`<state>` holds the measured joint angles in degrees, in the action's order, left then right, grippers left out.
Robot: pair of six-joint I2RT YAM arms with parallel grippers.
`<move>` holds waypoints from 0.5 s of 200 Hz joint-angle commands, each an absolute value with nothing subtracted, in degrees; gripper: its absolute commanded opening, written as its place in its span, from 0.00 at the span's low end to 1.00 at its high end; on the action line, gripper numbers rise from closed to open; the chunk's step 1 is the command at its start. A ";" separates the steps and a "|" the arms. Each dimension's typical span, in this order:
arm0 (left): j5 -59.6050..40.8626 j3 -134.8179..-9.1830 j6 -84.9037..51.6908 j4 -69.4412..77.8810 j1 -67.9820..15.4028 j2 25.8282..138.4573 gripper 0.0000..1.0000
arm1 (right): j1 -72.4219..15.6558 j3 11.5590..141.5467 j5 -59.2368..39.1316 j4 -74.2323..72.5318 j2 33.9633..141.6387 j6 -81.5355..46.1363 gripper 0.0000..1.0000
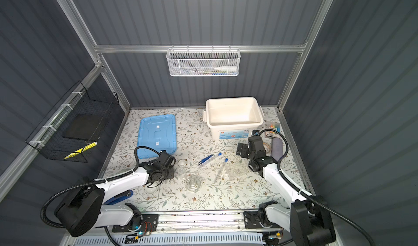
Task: Organize the chemistry lab equipment
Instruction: 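Lower the left gripper and close it on the blue-capped test tube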
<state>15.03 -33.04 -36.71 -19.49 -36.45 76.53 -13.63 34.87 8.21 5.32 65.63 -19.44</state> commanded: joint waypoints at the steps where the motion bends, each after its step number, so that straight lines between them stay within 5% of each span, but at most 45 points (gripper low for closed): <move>1: 13.80 -33.05 -36.88 -18.72 -36.83 77.50 0.19 | -13.89 35.74 8.44 7.46 65.57 -19.11 0.99; 100: 13.78 -32.78 -36.01 -16.71 -36.83 71.97 0.19 | -14.11 33.20 2.07 4.23 62.58 -18.82 0.96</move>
